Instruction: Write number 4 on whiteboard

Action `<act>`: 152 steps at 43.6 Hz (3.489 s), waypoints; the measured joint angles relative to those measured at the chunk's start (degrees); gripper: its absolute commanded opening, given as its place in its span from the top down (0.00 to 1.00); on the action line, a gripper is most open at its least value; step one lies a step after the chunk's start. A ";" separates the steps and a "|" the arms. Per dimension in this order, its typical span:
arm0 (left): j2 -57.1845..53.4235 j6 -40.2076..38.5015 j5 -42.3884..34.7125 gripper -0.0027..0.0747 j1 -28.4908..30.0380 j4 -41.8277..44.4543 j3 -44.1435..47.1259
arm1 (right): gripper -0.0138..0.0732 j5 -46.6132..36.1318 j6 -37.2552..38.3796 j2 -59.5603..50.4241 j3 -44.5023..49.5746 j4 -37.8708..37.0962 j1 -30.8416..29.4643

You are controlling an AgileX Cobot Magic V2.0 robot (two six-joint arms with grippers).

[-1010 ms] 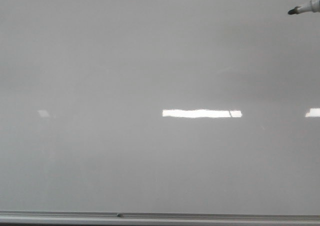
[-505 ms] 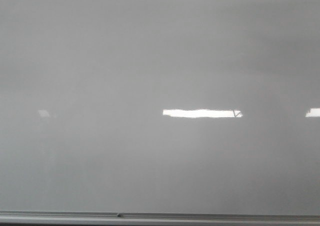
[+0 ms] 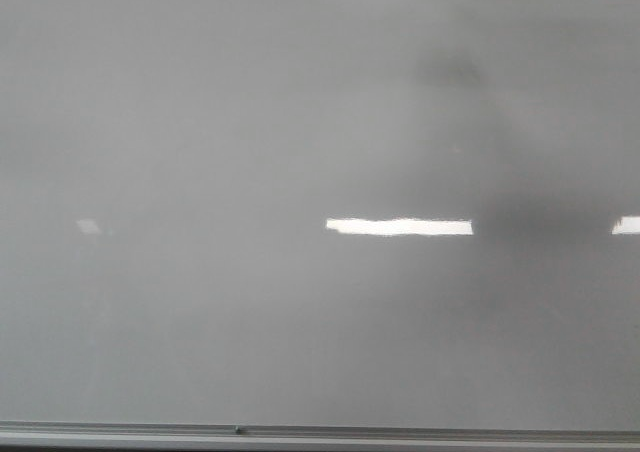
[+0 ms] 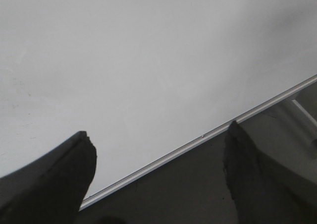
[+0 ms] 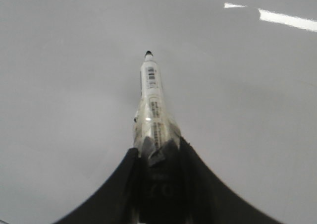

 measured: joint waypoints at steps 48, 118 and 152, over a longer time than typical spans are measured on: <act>0.00 0.00 -1.54 0.30 0.00 0.88 0.00 | 0.92 2.75 0.04 11.70 -0.46 -5.81 0.93; 2.20 10.27 -4.42 0.30 0.00 -1.97 -1.52 | 0.92 17.97 -5.10 7.51 -0.55 -3.69 4.69; 40.05 75.73 1.49 0.30 -0.66 -49.61 -25.01 | 0.92 45.69 -49.84 -11.47 -0.55 25.71 15.38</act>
